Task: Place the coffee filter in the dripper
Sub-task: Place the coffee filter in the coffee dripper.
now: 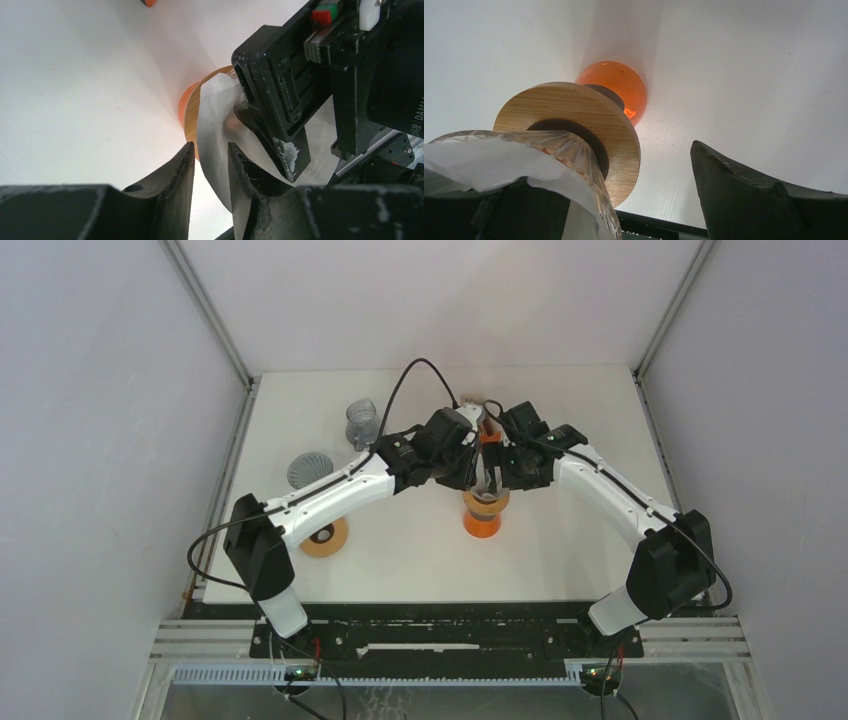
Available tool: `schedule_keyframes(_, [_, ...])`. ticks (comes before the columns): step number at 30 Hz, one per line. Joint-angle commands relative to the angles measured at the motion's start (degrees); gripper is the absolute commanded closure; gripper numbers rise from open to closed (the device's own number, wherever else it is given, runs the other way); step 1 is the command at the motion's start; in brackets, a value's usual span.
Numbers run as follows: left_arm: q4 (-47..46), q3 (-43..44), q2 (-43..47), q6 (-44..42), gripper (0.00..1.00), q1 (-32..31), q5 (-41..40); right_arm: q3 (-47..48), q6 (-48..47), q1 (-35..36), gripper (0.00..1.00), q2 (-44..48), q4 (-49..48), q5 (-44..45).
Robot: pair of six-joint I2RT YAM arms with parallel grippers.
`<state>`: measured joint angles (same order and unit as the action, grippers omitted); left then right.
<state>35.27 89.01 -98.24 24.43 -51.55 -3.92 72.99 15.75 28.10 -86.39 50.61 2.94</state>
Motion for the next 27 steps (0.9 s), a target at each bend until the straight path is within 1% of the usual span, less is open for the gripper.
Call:
schedule_keyframes(1, [-0.55,1.7,1.11,-0.43,0.63,-0.4,-0.38,-0.54,-1.47,-0.34,0.11,1.88,-2.1,0.37])
schedule_keyframes(7, [-0.54,2.34,1.08,-0.42,0.58,-0.42,-0.58,-2.06,-2.04,-0.34,0.11,1.49,-2.95,0.42])
schedule_keyframes(15, [-0.55,2.1,1.21,-0.47,0.58,-0.45,-1.03,-2.15,-2.04,-0.23,0.11,1.33,-3.36,0.66])
schedule_keyframes(18, [-0.55,1.55,1.07,-0.37,0.59,-0.42,-0.84,-2.15,-1.96,-0.25,0.11,1.9,-3.87,-0.05])
schedule_keyframes(22, [-0.55,0.92,1.25,-0.27,0.64,-0.45,-0.81,-2.15,-1.73,-0.31,0.11,2.55,-4.2,-0.53])
schedule_keyframes(27, [-0.55,0.82,1.25,-0.42,0.71,-0.46,-0.9,-2.15,-1.4,-0.74,0.11,4.81,-5.41,-3.55])
